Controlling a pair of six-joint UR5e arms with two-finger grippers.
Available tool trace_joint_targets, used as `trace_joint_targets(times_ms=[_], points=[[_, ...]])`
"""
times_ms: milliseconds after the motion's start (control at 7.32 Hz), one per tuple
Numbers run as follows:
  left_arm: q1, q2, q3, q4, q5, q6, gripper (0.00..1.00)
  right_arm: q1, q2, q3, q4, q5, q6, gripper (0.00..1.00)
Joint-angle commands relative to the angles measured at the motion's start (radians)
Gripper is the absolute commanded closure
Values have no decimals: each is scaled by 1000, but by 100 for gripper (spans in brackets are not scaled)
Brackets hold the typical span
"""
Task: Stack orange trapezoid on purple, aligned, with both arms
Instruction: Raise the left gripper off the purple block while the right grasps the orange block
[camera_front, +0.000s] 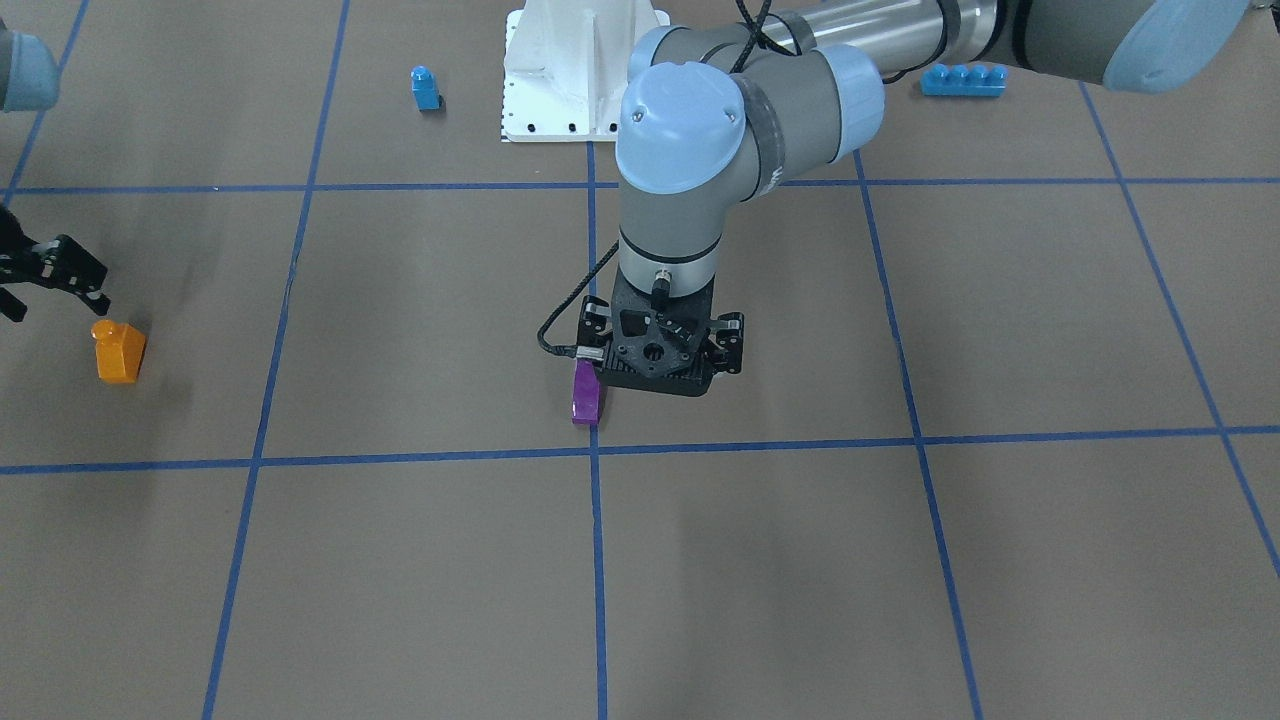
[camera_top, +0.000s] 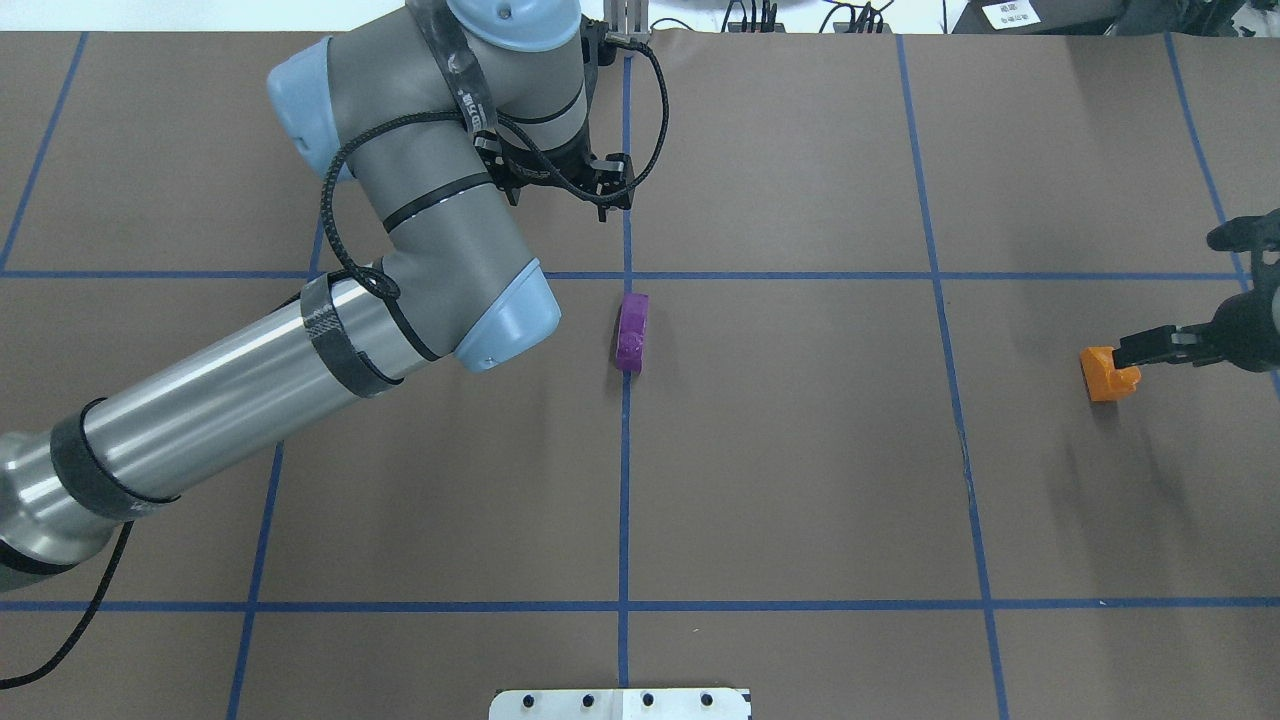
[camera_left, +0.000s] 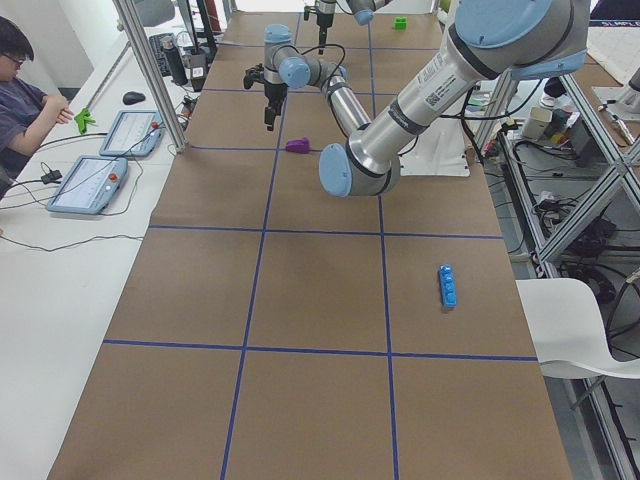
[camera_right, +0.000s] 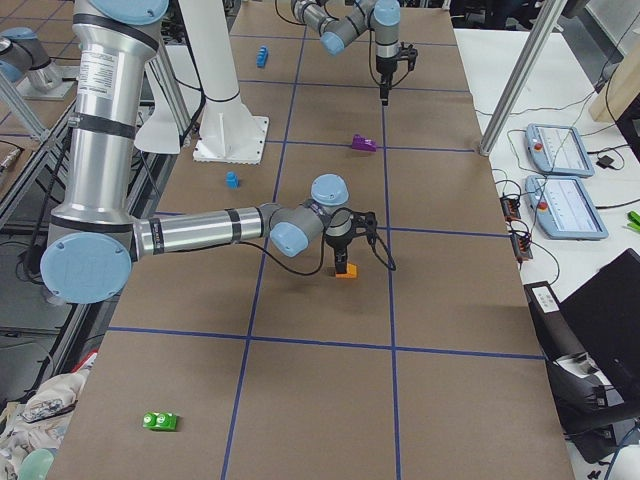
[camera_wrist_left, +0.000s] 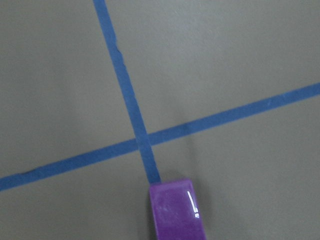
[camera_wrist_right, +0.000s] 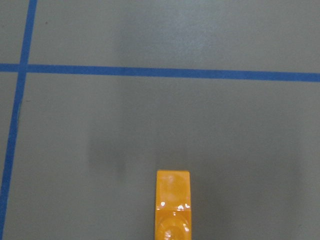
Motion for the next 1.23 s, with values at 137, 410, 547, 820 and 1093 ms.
trace_joint_targets(times_ms=[137,410,547,820,1093], points=[[-12,35,-65,45,1,23,0,-71,40,-85,10,-40,30,0],[-12,36,-67,47,1,23,0,-72,54,-114,10,-38,21,0],[-12,41,-70,45,1,23,0,-72,57,-121,10,-32,21,26],[-12,42,-70,45,1,23,0,-72,60,-125,7,-26,-4,92],[-14,49,-70,43,1,23,0,-69,63,-121,4,-16,-33,100]])
